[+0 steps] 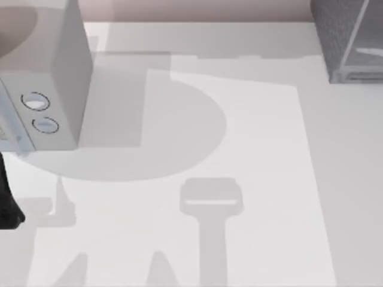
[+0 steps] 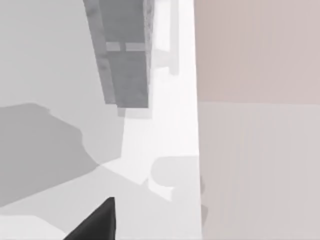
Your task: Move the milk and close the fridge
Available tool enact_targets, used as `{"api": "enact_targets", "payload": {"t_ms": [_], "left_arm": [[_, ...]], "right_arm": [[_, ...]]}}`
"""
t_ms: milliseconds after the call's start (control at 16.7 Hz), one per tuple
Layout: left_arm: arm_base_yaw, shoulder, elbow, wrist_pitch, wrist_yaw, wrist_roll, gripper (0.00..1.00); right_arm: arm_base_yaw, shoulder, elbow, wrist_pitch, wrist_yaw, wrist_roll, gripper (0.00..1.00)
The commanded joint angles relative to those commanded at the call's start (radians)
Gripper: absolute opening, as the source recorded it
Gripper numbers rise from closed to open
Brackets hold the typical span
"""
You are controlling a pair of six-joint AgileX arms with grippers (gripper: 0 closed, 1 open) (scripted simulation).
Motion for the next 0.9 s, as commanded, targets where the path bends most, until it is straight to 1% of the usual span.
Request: {"api": "enact_targets", "payload": {"t_ms": [240, 420, 540, 660, 780, 900], "left_arm": [[0.000, 0.000, 0.000, 0.000, 0.000, 0.000, 1.00], [0.000, 0.000, 0.000, 0.000, 0.000, 0.000, 1.00], [0.000, 0.000, 0.000, 0.000, 0.000, 0.000, 1.00], [0.000, 0.000, 0.000, 0.000, 0.000, 0.000, 1.00], [0.000, 0.000, 0.000, 0.000, 0.000, 0.000, 1.00], [0.000, 0.000, 0.000, 0.000, 0.000, 0.000, 1.00]], "right_arm": [[0.030, 0.009, 0.007, 0.033, 0.015, 0.026, 1.00], [0.123, 0.030, 0.034, 0.159, 0.054, 0.130, 1.00], [0.223, 0.037, 0.044, 0.285, 0.078, 0.243, 1.00], [0.329, 0.040, 0.047, 0.422, 0.091, 0.388, 1.00], [0.420, 0.040, 0.047, 0.566, 0.095, 0.574, 1.00], [0.505, 0.040, 0.048, 0.709, 0.101, 0.792, 1.00]]}}
